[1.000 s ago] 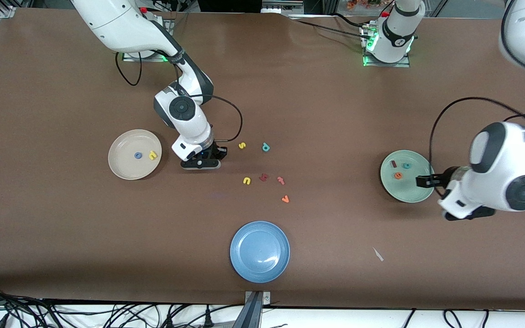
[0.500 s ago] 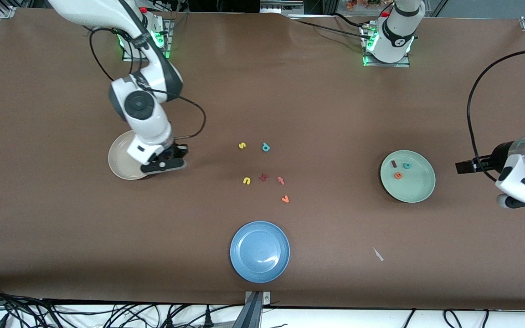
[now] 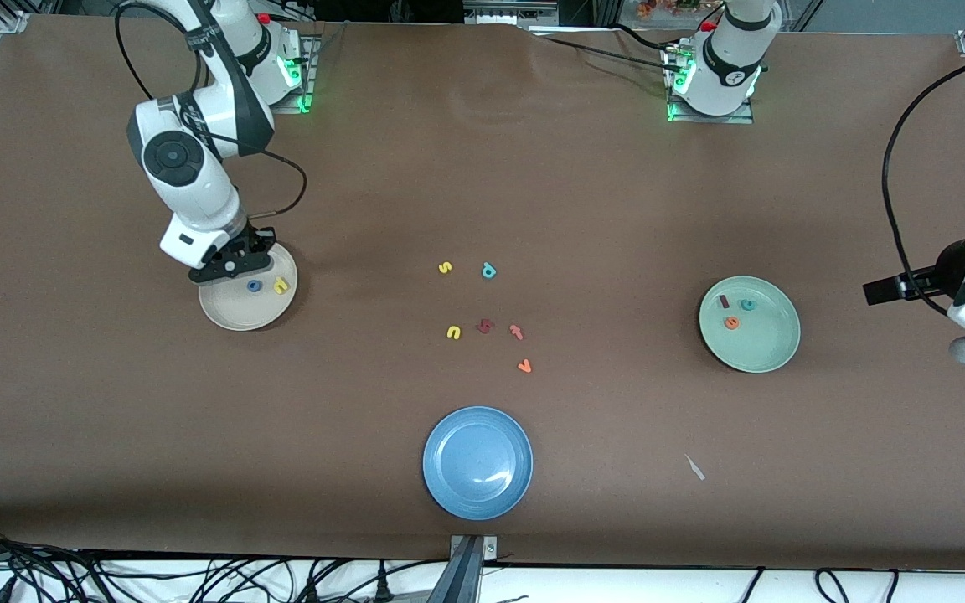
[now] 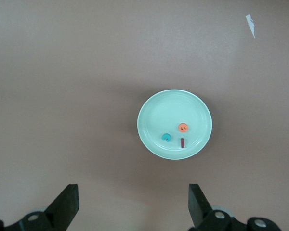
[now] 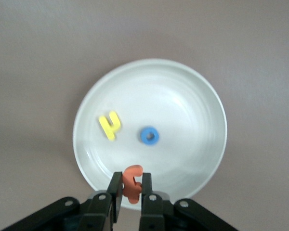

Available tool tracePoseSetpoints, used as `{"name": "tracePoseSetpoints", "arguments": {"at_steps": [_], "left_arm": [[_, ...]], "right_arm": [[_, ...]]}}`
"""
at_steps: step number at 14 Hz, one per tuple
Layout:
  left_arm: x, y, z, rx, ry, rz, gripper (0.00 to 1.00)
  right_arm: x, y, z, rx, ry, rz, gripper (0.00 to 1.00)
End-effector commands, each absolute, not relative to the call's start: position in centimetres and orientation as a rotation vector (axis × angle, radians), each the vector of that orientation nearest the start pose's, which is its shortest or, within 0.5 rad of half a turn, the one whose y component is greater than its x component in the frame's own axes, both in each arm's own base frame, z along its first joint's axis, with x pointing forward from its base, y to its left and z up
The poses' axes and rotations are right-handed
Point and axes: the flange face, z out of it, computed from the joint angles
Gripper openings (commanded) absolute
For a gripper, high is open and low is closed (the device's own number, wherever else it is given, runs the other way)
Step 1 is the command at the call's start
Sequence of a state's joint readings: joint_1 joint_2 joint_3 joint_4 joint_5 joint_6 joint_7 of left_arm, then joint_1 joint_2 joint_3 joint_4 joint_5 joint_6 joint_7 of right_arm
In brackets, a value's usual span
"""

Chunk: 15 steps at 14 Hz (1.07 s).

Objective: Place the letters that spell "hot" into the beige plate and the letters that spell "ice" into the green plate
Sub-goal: 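Grasp the f with the right gripper while the left gripper releases l, then release the f on the beige plate while the left gripper withdraws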

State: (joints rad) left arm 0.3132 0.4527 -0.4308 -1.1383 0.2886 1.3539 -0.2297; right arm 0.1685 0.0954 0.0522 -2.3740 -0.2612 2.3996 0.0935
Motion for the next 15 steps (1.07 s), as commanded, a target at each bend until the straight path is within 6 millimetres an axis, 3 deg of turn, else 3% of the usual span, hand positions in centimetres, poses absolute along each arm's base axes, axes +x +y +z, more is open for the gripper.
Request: {"name": "tracePoseSetpoints", "arguments": {"at_steps": [1,4,6,8,9,12,15], "left_arm": [[64.5,2.6,57.3,-3.034,-0.203,0.233,1.00],[64.4,2.7,59.8,-3.101,-0.273,0.067,1.00],[64.1,2.4,59.5,-3.113,-0.175,0.078,0.99],[63.2,2.0,58.7,-3.141,-0.123,0.090,0.94],[62.9,1.7,57.9,-3.140,-0.117,0.064,0.95],[62.8,2.3,58.3,-3.138,-0.126,0.018,1.00],[62.4,1.7,57.5,-3.127,-0.118,0.094,1.00]], "right_arm": [[47.3,10.0,28.2,-3.268,-0.554,0.073,1.00],[47.5,10.0,29.3,-3.270,-0.545,0.037,1.00],[48.0,10.0,30.5,-3.273,-0.529,0.012,1.00],[49.7,10.4,33.4,-3.231,-0.379,-0.009,1.00],[51.0,10.7,35.6,-3.210,-0.322,0.000,1.00],[54.4,11.4,43.3,-3.207,-0.282,0.021,1.00],[55.7,11.6,52.2,-3.142,-0.209,0.040,1.00]]}}
